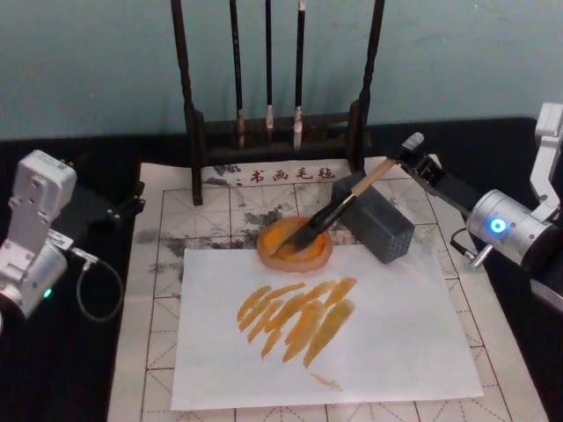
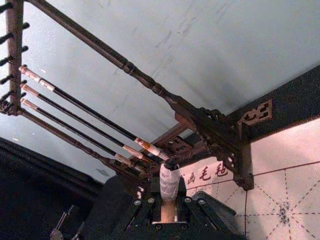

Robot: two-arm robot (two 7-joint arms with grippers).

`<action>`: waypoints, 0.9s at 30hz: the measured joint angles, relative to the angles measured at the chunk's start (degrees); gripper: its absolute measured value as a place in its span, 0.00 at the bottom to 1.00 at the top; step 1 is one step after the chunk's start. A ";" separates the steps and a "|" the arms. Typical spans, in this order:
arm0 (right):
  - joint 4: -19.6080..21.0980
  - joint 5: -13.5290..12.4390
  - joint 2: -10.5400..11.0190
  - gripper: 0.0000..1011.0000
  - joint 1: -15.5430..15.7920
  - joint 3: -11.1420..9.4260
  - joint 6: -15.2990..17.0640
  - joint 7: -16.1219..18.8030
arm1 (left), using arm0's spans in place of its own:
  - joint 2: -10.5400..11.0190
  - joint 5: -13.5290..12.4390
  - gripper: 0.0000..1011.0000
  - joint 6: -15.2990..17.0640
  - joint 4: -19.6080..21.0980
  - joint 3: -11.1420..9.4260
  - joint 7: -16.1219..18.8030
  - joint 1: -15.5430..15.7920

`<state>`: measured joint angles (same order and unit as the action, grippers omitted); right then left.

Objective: Pick up the brush from the inkstone, write on the paper, then place the brush back to its original position.

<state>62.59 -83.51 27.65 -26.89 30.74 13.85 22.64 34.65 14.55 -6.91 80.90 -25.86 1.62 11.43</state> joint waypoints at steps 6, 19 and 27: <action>-0.34 0.38 -0.32 0.18 0.06 -0.18 0.11 -0.08 | 0.00 0.00 0.99 0.00 0.00 0.00 0.00 0.00; -1.02 0.76 -0.85 0.18 0.08 -0.68 0.63 -0.64 | 0.00 0.00 0.99 0.00 0.00 0.00 0.00 0.00; -1.40 0.76 -1.06 0.18 0.06 -1.05 1.05 -1.22 | 0.00 0.00 0.99 0.00 0.00 0.00 0.00 0.00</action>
<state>61.19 -82.74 26.59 -26.82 29.70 14.90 21.42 34.65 14.55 -6.91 80.90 -25.86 1.62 11.43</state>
